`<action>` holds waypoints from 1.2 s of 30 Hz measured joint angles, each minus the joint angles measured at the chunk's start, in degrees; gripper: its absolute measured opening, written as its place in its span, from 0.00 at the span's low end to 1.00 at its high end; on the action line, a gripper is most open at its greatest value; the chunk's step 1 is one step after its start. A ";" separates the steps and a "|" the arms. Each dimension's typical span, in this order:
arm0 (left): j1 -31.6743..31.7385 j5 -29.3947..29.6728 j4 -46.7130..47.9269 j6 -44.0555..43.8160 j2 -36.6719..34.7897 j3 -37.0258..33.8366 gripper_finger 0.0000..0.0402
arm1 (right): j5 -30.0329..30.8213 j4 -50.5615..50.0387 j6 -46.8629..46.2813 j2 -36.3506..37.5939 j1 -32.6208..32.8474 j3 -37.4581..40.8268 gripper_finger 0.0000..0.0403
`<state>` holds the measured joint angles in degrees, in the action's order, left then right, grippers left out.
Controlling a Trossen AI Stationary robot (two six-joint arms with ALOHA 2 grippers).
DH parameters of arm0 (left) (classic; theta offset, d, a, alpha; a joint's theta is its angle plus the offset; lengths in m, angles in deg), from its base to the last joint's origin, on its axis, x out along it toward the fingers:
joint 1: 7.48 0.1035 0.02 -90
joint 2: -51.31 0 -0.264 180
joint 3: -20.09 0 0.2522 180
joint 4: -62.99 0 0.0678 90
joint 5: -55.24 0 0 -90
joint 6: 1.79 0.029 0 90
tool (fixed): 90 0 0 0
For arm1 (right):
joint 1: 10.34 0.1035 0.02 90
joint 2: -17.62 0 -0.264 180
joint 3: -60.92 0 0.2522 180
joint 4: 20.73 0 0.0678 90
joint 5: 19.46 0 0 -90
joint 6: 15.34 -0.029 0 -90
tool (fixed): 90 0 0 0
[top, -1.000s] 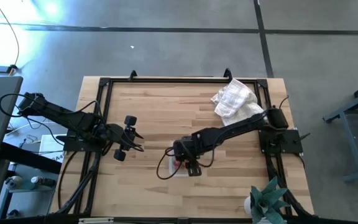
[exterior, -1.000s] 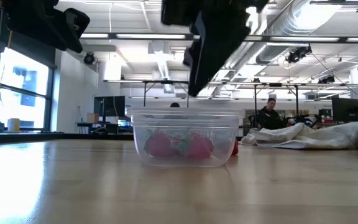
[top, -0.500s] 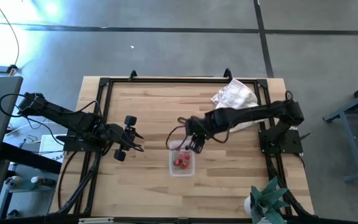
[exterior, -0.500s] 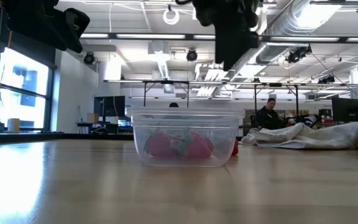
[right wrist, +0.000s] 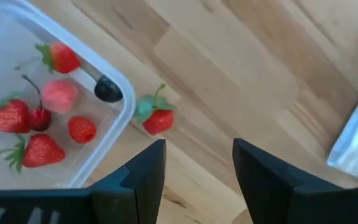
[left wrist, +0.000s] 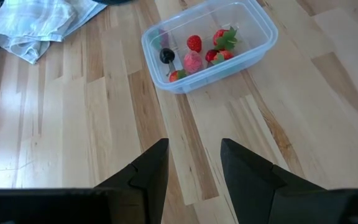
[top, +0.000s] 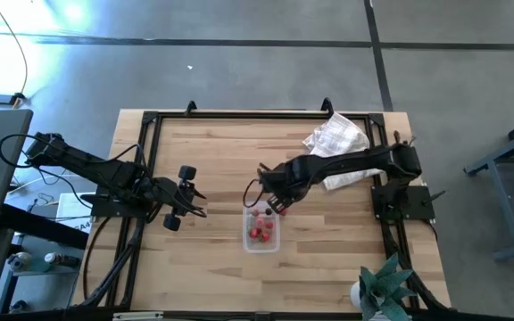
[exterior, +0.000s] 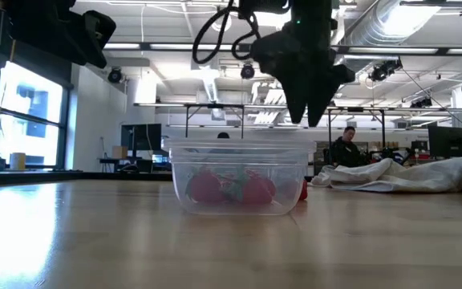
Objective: Pick and placing Produce into tupperware
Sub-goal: Put the red strawberry into the transparent container
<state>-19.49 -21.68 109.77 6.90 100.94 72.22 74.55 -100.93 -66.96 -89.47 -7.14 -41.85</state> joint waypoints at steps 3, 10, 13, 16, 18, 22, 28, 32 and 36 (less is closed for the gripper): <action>0.00 0.00 0.00 0.00 -0.02 0.00 0.34 | -0.12 0.88 -0.86 -1.51 0.25 0.00 0.44; 0.00 0.01 0.00 -0.02 -0.01 0.00 0.34 | -0.03 5.23 -0.90 -2.74 0.14 3.29 0.44; 0.00 0.02 0.00 -0.02 -0.02 0.00 0.34 | -1.49 14.08 -3.32 -0.35 0.30 11.65 0.44; 0.00 0.00 -0.03 -0.02 -0.02 0.00 0.34 | -1.16 24.37 -7.52 3.78 0.86 20.50 0.44; 0.00 0.01 0.00 -0.02 0.00 0.00 0.34 | -0.88 29.39 -9.93 6.89 1.29 24.80 0.44; 0.00 0.02 0.00 -0.02 -0.02 0.00 0.34 | -1.73 33.75 -12.96 12.72 1.75 30.86 0.44; 0.00 0.02 0.03 -0.01 0.00 0.00 0.34 | -3.96 46.77 -15.43 16.11 2.18 39.62 0.44; 0.00 0.00 0.00 -0.02 0.00 0.00 0.34 | -3.40 51.09 -16.93 16.00 2.23 42.24 0.44; 0.00 0.02 0.00 -0.02 -0.02 0.00 0.34 | -3.07 51.70 -15.49 16.00 2.19 42.42 0.44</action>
<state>-19.49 -21.66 109.77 6.88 100.92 72.22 71.48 -49.22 -82.45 -73.47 -4.95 0.56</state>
